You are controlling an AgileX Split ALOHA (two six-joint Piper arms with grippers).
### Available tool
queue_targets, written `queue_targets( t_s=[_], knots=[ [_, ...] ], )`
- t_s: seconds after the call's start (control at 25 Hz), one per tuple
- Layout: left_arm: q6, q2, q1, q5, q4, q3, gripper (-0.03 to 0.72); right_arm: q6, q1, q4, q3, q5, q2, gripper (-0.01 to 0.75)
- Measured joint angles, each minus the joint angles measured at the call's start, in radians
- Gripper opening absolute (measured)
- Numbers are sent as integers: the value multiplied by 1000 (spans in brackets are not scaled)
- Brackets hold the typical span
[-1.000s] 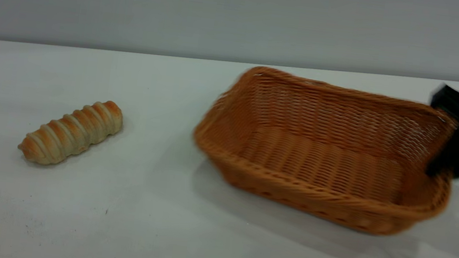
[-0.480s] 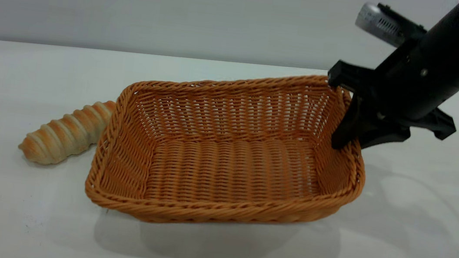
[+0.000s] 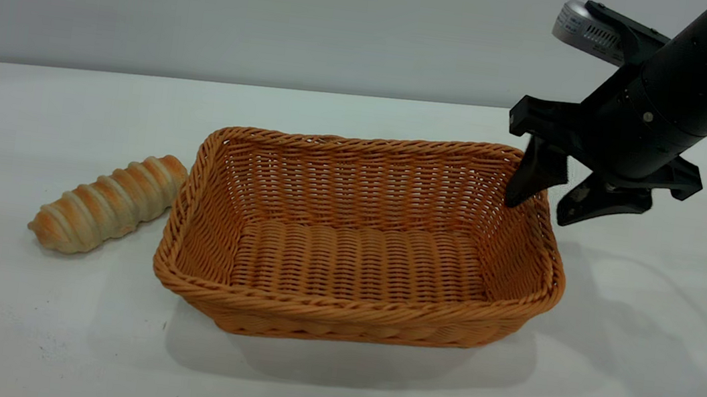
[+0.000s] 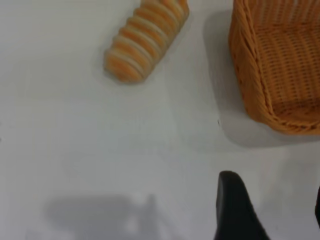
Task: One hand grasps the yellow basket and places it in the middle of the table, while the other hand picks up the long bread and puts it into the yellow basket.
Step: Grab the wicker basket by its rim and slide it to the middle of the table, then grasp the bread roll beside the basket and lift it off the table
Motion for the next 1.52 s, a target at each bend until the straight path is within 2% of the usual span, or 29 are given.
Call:
queue_targets(
  t_s=[0.08, 0.2, 0.44, 0.64, 0.76, 0.92, 1.2, 1.52],
  knots=[
    [2, 0, 0, -28, 2, 0, 437, -18, 0, 0, 0, 3, 0, 640],
    [40, 13, 0, -80, 4, 0, 437, -77, 0, -14, 0, 15, -9, 658],
    [107, 168, 0, -172, 4, -1, 437, -159, 0, -40, 0, 20, -112, 594],
    [128, 348, 0, -301, 3, -1, 437, -223, 0, -52, 0, 58, -229, 571],
    [129, 450, 0, -417, 2, -3, 437, -268, 0, -54, 0, 124, -297, 571],
    [129, 581, 0, -503, 2, -51, 437, -315, 0, -94, 0, 230, -377, 571],
    [130, 782, 0, -517, 0, -211, 437, -263, 0, -243, 0, 372, -509, 570],
    [157, 998, 0, -481, -1, -355, 437, -179, 0, -343, 0, 467, -701, 566]
  ],
)
